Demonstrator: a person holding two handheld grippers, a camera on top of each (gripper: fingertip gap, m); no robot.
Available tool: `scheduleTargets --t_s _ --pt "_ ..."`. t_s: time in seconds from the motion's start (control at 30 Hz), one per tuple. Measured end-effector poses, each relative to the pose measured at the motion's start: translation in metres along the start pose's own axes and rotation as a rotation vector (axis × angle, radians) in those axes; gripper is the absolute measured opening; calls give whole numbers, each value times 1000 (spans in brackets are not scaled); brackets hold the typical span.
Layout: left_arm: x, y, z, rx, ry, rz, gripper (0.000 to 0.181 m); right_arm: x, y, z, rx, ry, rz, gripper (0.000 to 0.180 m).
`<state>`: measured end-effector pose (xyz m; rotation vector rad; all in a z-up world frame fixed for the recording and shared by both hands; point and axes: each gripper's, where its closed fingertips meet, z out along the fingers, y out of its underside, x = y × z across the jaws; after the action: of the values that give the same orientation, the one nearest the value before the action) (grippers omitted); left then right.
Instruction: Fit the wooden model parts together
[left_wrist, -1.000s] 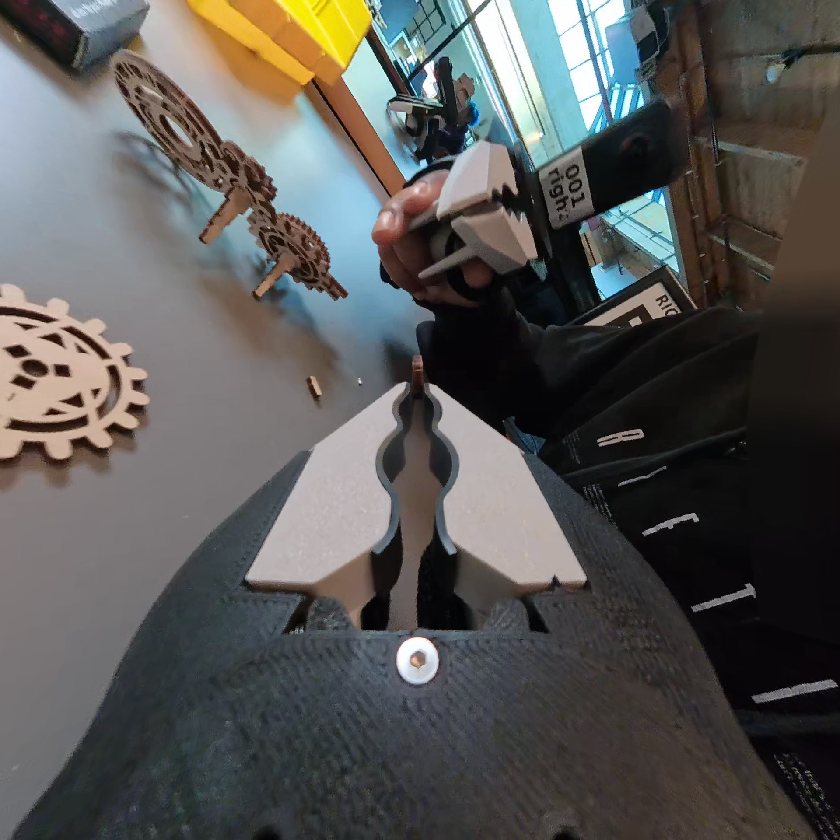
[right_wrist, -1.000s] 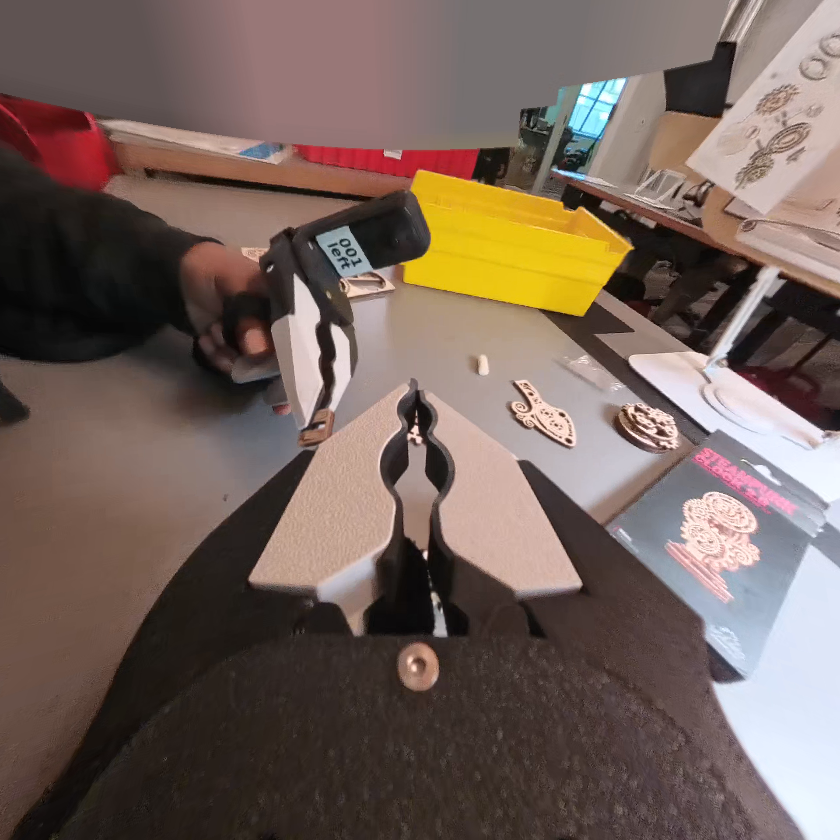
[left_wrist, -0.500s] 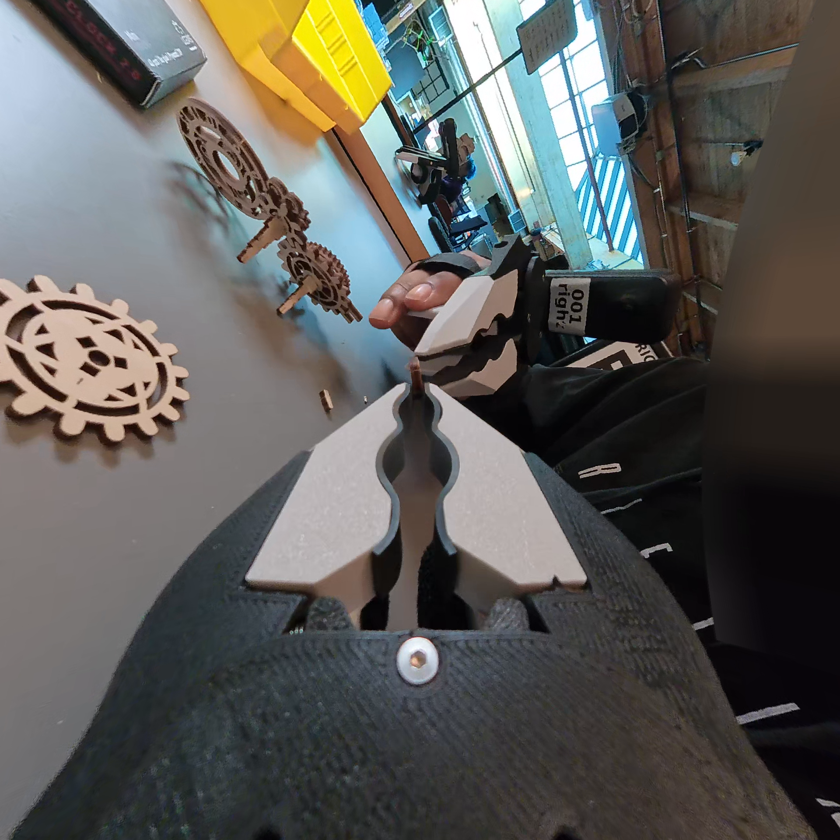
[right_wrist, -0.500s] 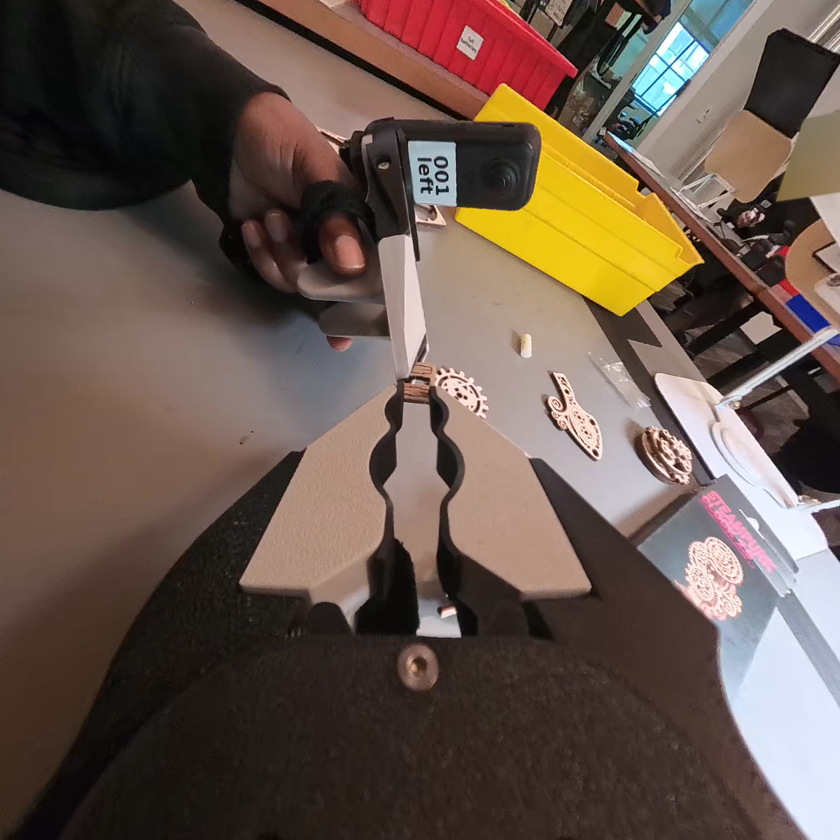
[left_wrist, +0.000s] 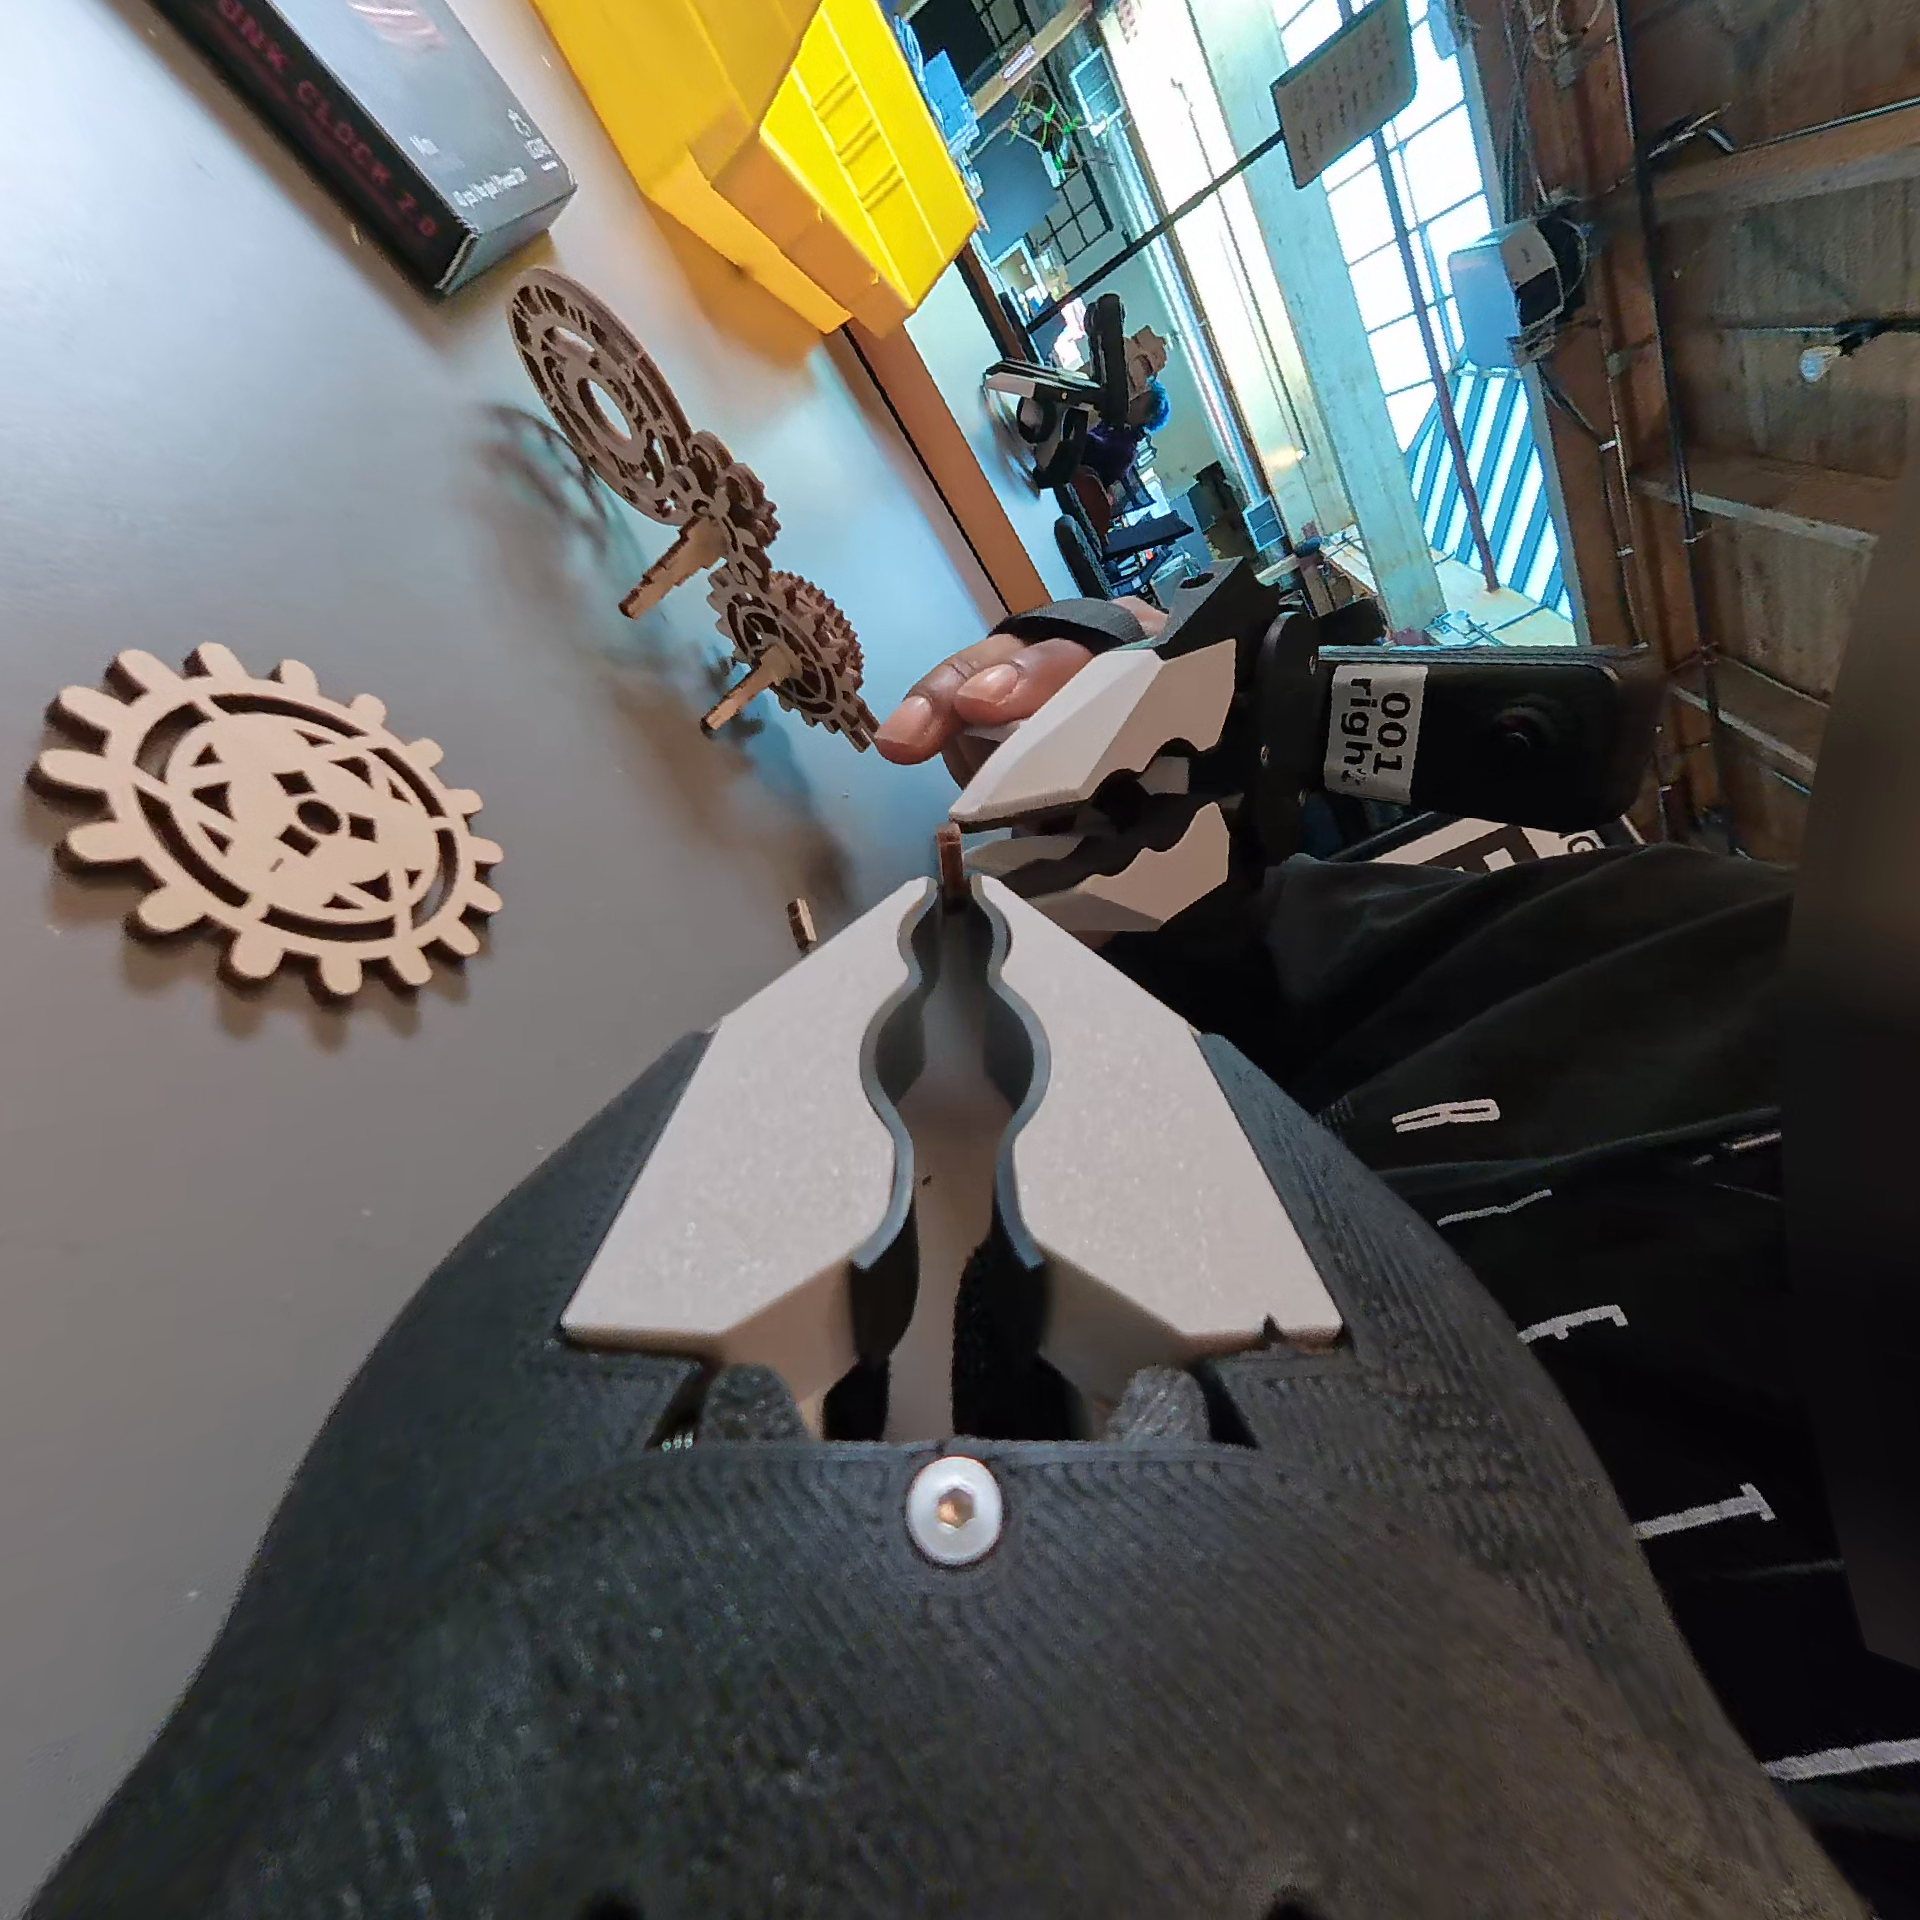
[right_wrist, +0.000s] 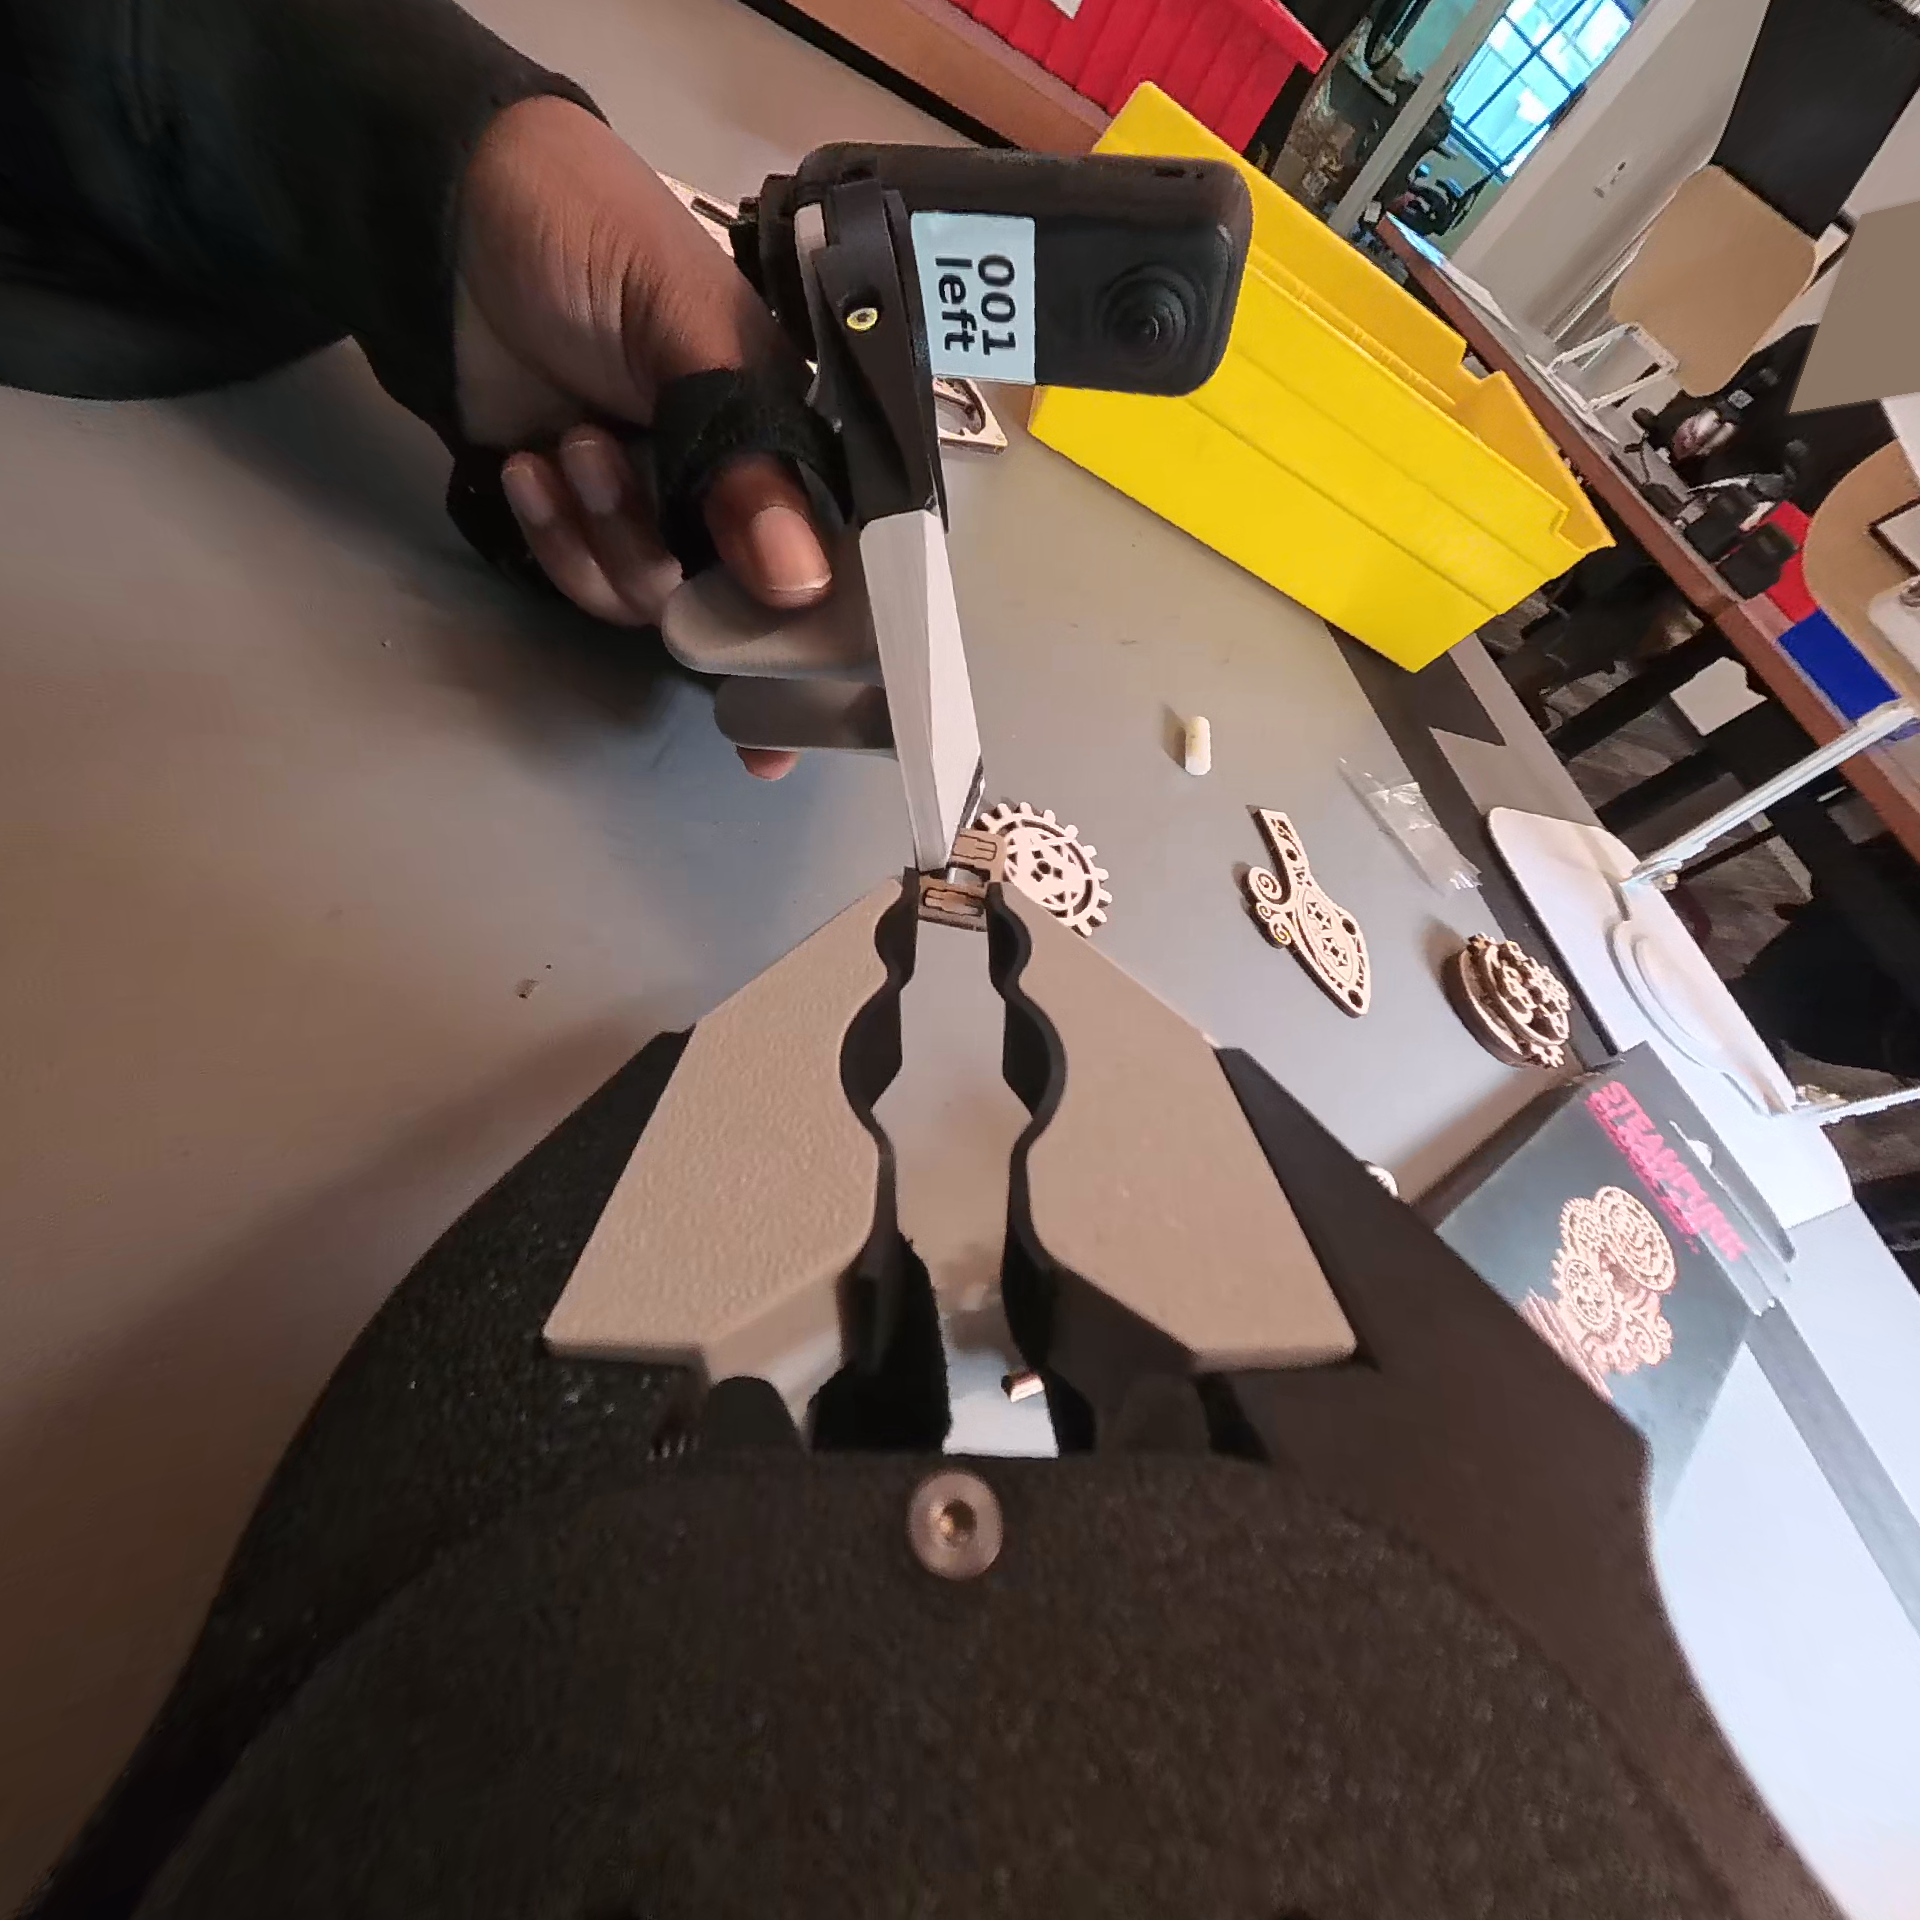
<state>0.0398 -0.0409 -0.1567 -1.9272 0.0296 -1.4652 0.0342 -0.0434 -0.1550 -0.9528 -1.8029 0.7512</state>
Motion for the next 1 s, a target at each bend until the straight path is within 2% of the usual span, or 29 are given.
scheduleTargets --t_s 0.6,0.7,0.77,0.9,1.0 --pt "0 0 -2 -9 9 -21 2 7 -2 4 -22 71 18 0" --pt "6 5 0 -31 43 -19 1 39 7 -6 -61 224 31 0" --pt "7 5 2 -33 45 -11 1 43 0 -13 12 200 128 0" --pt "7 1 0 -6 59 -35 1 29 -9 -12 77 117 173 0" --pt "7 -1 -1 4 63 -43 0 13 -4 -4 57 14 204 11"
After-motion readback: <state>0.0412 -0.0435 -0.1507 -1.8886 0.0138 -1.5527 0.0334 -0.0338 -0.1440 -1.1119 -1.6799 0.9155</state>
